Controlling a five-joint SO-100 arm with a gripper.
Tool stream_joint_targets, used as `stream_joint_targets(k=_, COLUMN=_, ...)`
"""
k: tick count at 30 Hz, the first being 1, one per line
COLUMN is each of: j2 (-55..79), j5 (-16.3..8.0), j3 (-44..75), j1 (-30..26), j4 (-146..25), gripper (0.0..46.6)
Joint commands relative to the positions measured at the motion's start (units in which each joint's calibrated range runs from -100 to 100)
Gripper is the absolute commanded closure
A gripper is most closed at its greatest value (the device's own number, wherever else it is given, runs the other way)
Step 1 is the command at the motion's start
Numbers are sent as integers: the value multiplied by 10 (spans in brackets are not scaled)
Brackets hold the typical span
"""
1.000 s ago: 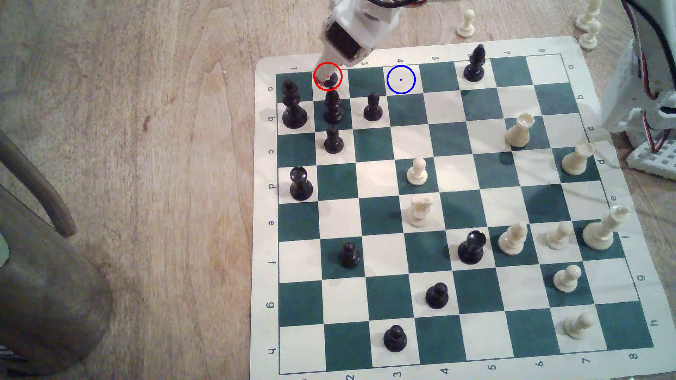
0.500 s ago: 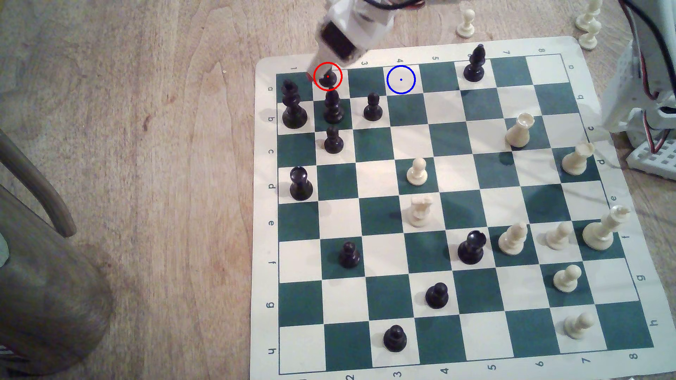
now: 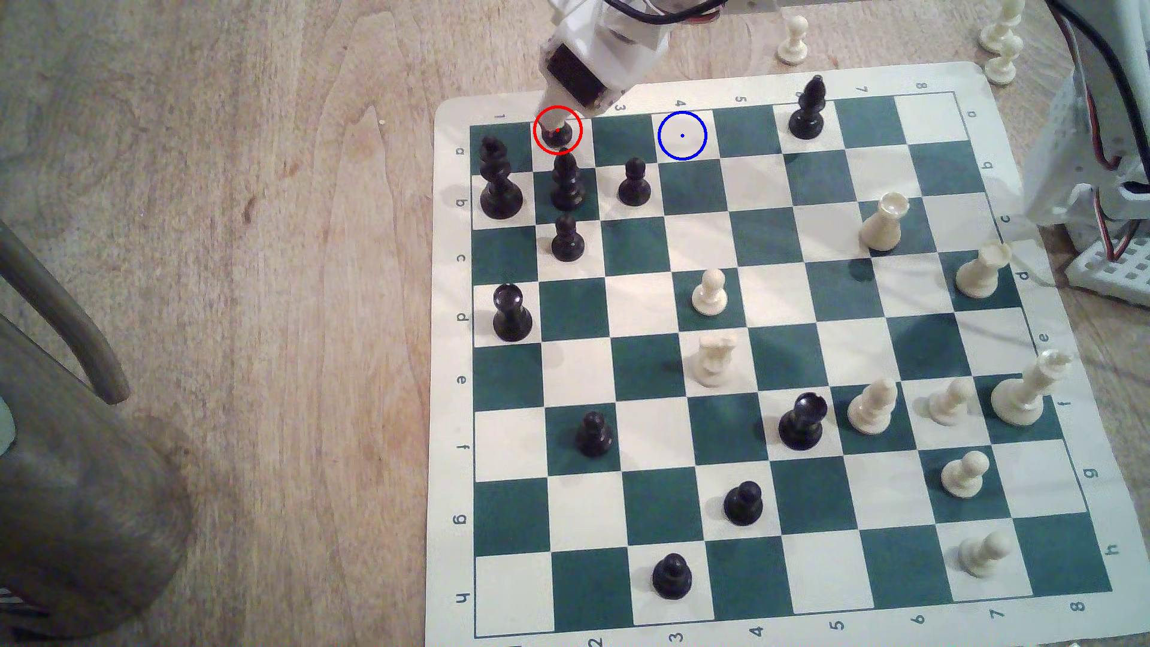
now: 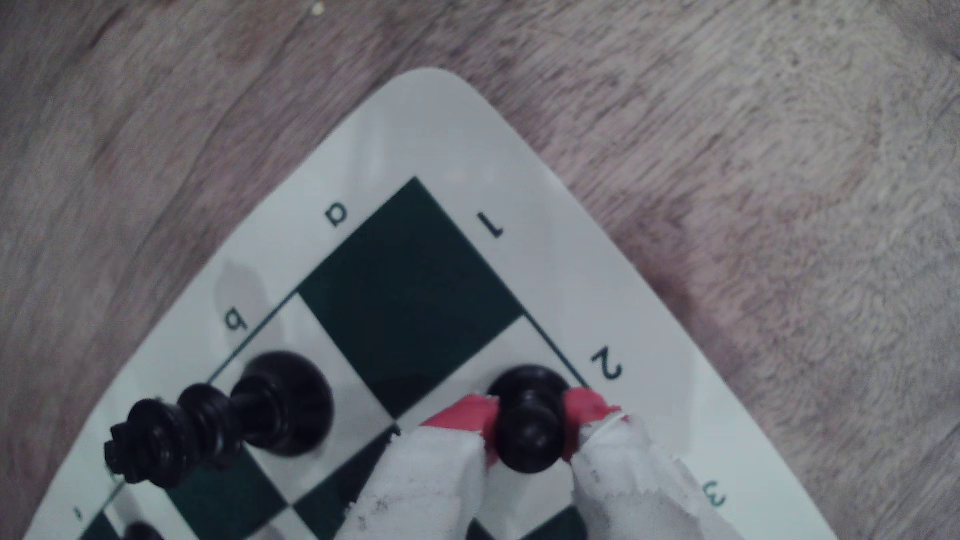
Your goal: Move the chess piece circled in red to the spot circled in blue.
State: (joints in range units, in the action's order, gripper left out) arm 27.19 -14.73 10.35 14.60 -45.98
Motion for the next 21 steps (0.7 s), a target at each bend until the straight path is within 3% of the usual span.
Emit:
stream_joint_targets(k=1, j2=-20, j5=0, j3=15, j1=1, j4=6, gripper=464)
stream_joint_targets(k=21, j2=-243, j5=1, j3=3, j1=15, j4=-118, gripper=464)
